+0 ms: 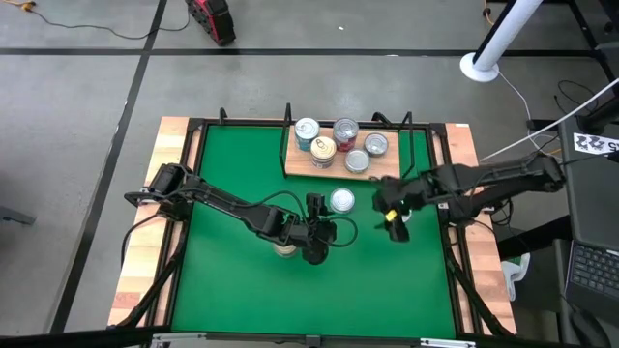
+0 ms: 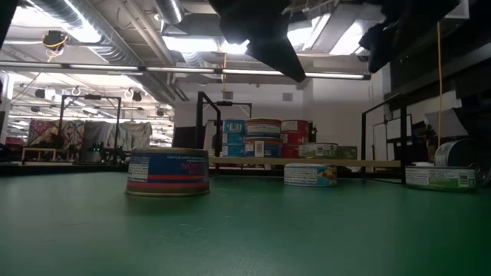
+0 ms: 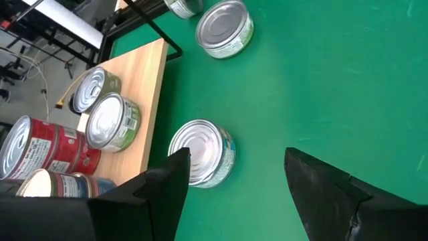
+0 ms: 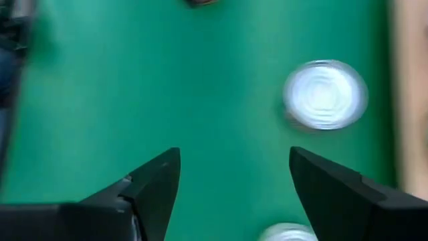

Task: Stack canned seafood by type on shelf
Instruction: Stack the green white tuna can on top of the green white tuna can on the shelf

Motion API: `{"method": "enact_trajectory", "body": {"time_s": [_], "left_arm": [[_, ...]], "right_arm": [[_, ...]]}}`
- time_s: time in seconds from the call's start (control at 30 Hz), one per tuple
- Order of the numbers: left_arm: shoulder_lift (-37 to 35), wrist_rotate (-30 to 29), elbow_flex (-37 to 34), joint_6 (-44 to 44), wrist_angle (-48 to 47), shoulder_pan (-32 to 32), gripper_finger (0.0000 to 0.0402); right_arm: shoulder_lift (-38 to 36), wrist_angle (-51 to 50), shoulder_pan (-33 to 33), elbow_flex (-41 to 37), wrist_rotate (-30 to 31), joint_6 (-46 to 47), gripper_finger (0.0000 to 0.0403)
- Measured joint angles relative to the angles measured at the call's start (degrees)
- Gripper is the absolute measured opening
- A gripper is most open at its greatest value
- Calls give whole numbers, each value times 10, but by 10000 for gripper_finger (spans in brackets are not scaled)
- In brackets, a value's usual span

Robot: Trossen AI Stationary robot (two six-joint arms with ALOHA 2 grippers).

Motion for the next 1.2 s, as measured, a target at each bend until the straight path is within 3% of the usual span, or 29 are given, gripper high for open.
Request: {"method": "enact_trajectory", "body": {"time_s": [0.2, 0.67, 0.93, 1.2], "left_arm": [[0, 0, 0, 0, 9, 0, 239], [52, 44, 0, 56, 141, 12, 239], [70, 55, 0, 58, 155, 25, 239], [73, 56, 0, 58, 165, 32, 239]], "right_arm": [[0, 0, 79, 0, -9, 32, 280], [12, -121, 212, -13, 221, 206, 279], [11, -111, 223, -103, 200, 298, 280], [11, -97, 223, -190, 201, 291, 280]]}}
